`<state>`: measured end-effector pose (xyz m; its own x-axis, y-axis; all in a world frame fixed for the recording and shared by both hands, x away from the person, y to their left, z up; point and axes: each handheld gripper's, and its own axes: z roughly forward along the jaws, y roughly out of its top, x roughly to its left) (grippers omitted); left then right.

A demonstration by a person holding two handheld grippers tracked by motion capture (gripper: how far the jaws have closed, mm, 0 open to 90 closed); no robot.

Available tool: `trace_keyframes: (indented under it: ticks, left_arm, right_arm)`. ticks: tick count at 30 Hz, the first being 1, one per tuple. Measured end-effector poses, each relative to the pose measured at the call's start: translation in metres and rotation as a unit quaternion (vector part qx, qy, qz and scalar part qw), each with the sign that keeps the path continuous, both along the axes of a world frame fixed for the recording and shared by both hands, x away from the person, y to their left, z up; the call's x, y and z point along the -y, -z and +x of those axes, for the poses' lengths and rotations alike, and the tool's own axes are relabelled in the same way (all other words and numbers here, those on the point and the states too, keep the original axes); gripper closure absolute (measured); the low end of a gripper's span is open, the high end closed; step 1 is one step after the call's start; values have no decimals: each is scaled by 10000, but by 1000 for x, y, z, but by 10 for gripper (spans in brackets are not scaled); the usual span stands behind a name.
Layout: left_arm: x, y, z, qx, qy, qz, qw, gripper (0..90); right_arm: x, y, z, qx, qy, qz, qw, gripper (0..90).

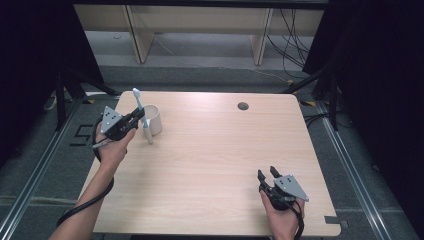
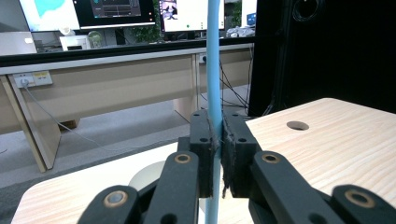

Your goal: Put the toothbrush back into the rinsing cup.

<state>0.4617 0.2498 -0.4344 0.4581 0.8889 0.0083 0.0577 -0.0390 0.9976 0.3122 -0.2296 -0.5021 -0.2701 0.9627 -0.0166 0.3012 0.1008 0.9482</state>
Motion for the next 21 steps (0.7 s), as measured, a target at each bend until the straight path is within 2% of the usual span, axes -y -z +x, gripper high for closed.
trace_keyframes:
  ticks: [3, 4, 7, 13, 16, 18, 19, 21]
  left_arm:
    - [0, 3, 0, -21, -15, -8, 10000, 838]
    - [0, 5, 0, -19, -20, 3, 10000, 838]
    - [0, 7, 0, -25, -30, 19, 10000, 837]
    - [-1, 10, 0, -42, -55, 26, 10000, 837]
    - [0, 12, 1, -51, -45, 45, 10000, 837]
    - [1, 15, 1, -57, -38, 35, 10000, 837]
    - [1, 17, 2, -68, -16, 10, 10000, 837]
    - [1, 18, 2, -70, -13, 0, 10000, 837]
  right_arm:
    - [-1, 0, 0, -47, -28, 68, 10000, 533]
    - [0, 1, 1, 11, -50, 26, 10000, 533]
    - [0, 0, 0, -54, -38, -19, 10000, 534]
    - [0, 1, 0, -33, -40, -43, 10000, 533]
    - [-1, 1, 0, -95, -95, 31, 9999, 533]
    - [-1, 1, 0, -89, -64, -4, 9999, 533]
    - [-3, 1, -1, -144, -26, 126, 9998, 533]
    - [-3, 1, -1, -142, -35, 99, 9998, 533]
